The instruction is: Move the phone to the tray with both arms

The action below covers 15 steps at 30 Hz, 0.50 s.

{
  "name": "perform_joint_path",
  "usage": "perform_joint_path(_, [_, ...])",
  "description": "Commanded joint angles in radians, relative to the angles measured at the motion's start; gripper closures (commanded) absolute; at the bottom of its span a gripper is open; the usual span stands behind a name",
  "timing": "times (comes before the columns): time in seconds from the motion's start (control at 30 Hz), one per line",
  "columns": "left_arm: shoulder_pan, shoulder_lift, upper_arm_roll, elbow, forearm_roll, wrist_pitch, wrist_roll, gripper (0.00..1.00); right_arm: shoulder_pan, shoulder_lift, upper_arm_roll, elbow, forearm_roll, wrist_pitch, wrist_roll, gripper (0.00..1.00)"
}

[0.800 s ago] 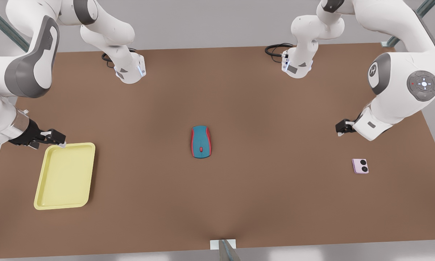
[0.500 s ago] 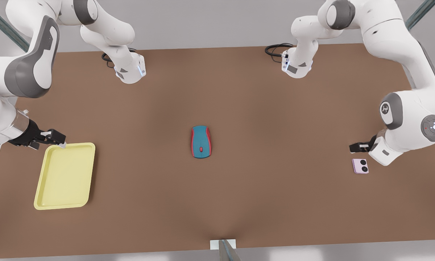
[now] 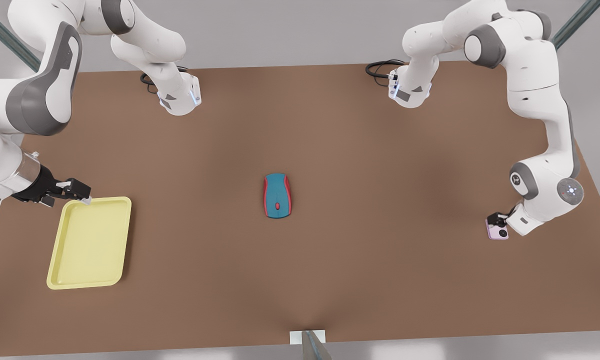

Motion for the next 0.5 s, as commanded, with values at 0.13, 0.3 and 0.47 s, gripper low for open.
perform_joint_path(0.13, [0.024,0.053,0.002,0.0,-0.067,0.109,0.381,0.0,0.0,-0.003,0.0,0.001,0.001,-0.001,-0.006,0.0])
perform_joint_path(0.3, [0.05,0.093,0.002,0.0,-0.114,0.106,0.358,0.0,-0.006,-0.003,-0.003,0.002,0.001,0.0,-0.006,0.0])
perform_joint_path(0.47, [0.065,0.106,0.002,0.0,-0.114,0.106,0.357,0.0,-0.008,-0.004,-0.008,0.004,0.001,-0.003,-0.006,0.0])
